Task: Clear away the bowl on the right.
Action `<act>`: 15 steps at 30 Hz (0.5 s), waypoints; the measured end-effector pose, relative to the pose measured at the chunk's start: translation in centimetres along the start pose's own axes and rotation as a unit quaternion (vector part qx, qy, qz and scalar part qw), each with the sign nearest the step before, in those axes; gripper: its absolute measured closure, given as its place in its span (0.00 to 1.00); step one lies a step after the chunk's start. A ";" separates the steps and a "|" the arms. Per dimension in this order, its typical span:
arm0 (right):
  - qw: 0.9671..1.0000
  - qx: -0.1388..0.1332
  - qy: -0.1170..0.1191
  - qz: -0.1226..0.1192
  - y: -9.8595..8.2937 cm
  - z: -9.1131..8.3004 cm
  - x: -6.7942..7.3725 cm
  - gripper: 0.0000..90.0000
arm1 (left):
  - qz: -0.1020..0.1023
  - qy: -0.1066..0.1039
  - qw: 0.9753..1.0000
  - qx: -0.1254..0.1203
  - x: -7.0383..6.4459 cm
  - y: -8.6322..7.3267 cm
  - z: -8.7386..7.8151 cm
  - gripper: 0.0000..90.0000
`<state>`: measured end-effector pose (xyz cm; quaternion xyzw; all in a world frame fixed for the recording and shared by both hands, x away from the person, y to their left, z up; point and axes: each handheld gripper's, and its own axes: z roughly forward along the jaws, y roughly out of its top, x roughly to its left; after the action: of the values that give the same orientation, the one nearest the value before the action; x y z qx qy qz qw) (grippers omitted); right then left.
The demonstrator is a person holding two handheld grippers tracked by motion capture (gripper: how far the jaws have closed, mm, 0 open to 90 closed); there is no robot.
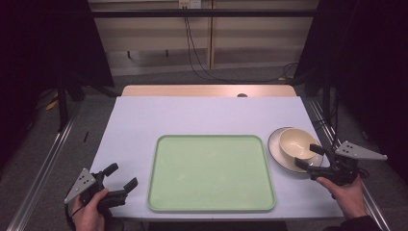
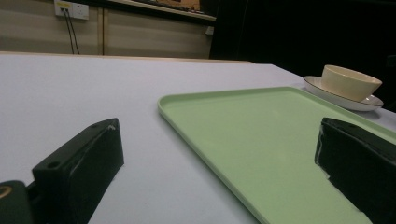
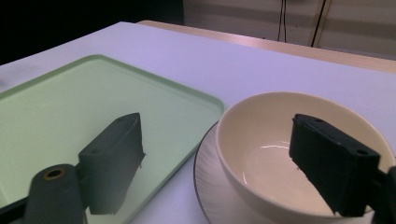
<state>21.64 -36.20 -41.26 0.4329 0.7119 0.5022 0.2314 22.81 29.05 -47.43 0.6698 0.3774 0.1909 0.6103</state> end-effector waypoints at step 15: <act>1.000 0.022 -0.009 -0.004 1.4 -0.3 -3.4 0.27 | -0.004 0.004 1.000 -0.002 -0.1 0.0 0.1 0.01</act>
<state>23.70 -39.04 -40.25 0.4398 0.7222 0.4816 0.2304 22.85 28.94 -47.45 0.6668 0.3817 0.1918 0.6107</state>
